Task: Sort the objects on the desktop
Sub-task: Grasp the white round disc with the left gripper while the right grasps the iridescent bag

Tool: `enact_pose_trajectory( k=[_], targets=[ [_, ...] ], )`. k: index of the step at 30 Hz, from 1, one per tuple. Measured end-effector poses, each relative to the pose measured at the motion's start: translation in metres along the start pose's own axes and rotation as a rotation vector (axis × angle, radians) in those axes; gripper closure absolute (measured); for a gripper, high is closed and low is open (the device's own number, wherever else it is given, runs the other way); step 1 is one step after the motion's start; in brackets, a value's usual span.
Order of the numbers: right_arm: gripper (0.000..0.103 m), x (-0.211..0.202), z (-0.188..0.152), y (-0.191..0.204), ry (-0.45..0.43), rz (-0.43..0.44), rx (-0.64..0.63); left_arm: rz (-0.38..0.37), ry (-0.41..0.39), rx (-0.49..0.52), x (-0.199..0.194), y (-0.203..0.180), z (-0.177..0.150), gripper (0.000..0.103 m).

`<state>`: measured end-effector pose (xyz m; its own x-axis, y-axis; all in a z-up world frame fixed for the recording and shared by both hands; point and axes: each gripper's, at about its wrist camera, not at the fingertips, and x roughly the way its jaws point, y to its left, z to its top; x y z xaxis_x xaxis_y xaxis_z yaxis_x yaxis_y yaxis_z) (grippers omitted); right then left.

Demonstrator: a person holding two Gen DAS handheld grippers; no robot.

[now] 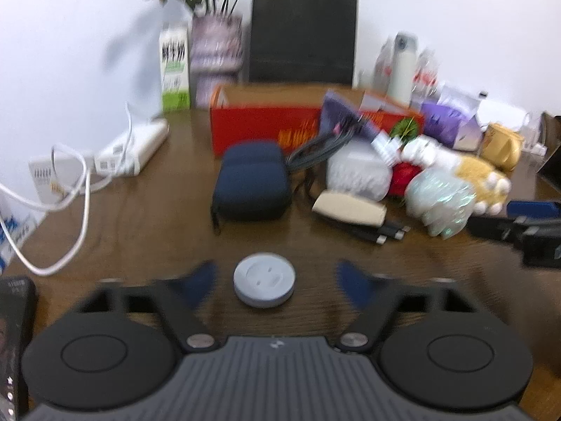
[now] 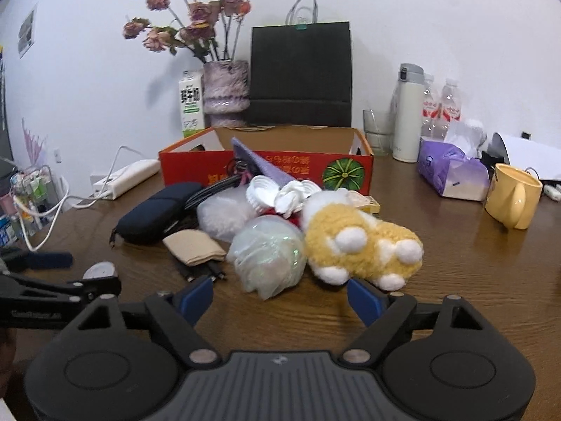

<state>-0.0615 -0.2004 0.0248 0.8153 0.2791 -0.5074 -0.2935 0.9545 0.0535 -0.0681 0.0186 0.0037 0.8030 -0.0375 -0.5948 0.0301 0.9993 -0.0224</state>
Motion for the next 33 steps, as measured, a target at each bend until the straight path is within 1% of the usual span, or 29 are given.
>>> enact_pose_trajectory(
  k=[1, 2, 4, 6, 7, 8, 9, 10, 11, 13, 14, 16, 19, 21, 25, 27, 29, 31, 33],
  targets=[
    [0.024, 0.002, 0.002, -0.001, 0.0, 0.014, 0.01, 0.015, 0.0, -0.001, 0.002, 0.0, 0.0, 0.056],
    [0.026, 0.003, 0.005, -0.002, 0.003, 0.034, 0.016, 0.016, 0.003, -0.002, 0.002, 0.0, 0.0, 0.063],
    [0.028, 0.007, 0.009, 0.003, 0.003, 0.069, 0.002, 0.003, 0.011, -0.007, 0.002, -0.001, 0.001, 0.063],
    [0.029, 0.016, 0.011, 0.008, -0.007, 0.076, 0.003, -0.011, 0.011, -0.02, 0.001, -0.002, 0.0, 0.063],
    [0.032, 0.022, 0.013, 0.01, -0.008, 0.074, 0.008, 0.0, 0.01, -0.028, 0.0, -0.002, -0.001, 0.063],
    [0.037, 0.028, 0.013, 0.012, -0.012, 0.066, 0.008, 0.012, 0.008, -0.032, -0.001, -0.003, -0.001, 0.063],
    [0.051, 0.033, 0.012, 0.016, -0.021, 0.045, -0.003, 0.022, 0.009, -0.029, -0.002, -0.004, -0.002, 0.063],
    [0.064, 0.038, 0.011, 0.02, -0.013, 0.01, -0.026, 0.028, 0.011, -0.027, -0.003, -0.006, -0.002, 0.063],
    [0.079, 0.04, 0.009, 0.023, -0.001, -0.013, -0.046, 0.028, 0.01, -0.028, -0.005, -0.007, -0.002, 0.063],
    [0.079, 0.029, 0.006, 0.023, -0.025, 0.003, -0.033, 0.032, 0.002, -0.036, -0.011, -0.008, -0.002, 0.063],
    [0.079, 0.018, 0.005, 0.021, -0.041, 0.024, -0.02, 0.034, -0.001, -0.038, -0.013, -0.01, 0.0, 0.063],
    [0.079, -0.003, 0.002, 0.018, -0.075, 0.03, -0.019, 0.025, -0.019, -0.041, -0.023, -0.013, 0.0, 0.063],
    [0.079, -0.027, -0.004, 0.016, -0.075, 0.036, -0.033, 0.002, -0.038, -0.047, -0.033, -0.019, 0.001, 0.063],
    [0.079, -0.037, -0.009, 0.015, -0.069, 0.047, -0.033, -0.006, -0.053, -0.041, -0.037, -0.024, 0.003, 0.063],
    [0.079, -0.046, -0.013, 0.018, -0.113, 0.022, -0.07, -0.001, -0.091, -0.04, -0.042, -0.028, 0.013, 0.063],
    [0.079, -0.048, -0.003, 0.017, -0.134, 0.042, -0.051, -0.005, -0.112, -0.039, -0.043, -0.024, 0.028, 0.063],
    [0.079, -0.047, 0.015, 0.015, -0.156, 0.058, -0.04, 0.026, -0.151, -0.017, -0.045, -0.019, 0.048, 0.063],
    [0.079, -0.045, 0.039, 0.013, -0.199, 0.06, -0.036, 0.062, -0.197, 0.006, -0.046, -0.012, 0.069, 0.063],
    [0.079, -0.039, 0.065, 0.01, -0.229, 0.067, -0.032, 0.062, -0.216, 0.014, -0.042, -0.003, 0.096, 0.063]
  ],
)
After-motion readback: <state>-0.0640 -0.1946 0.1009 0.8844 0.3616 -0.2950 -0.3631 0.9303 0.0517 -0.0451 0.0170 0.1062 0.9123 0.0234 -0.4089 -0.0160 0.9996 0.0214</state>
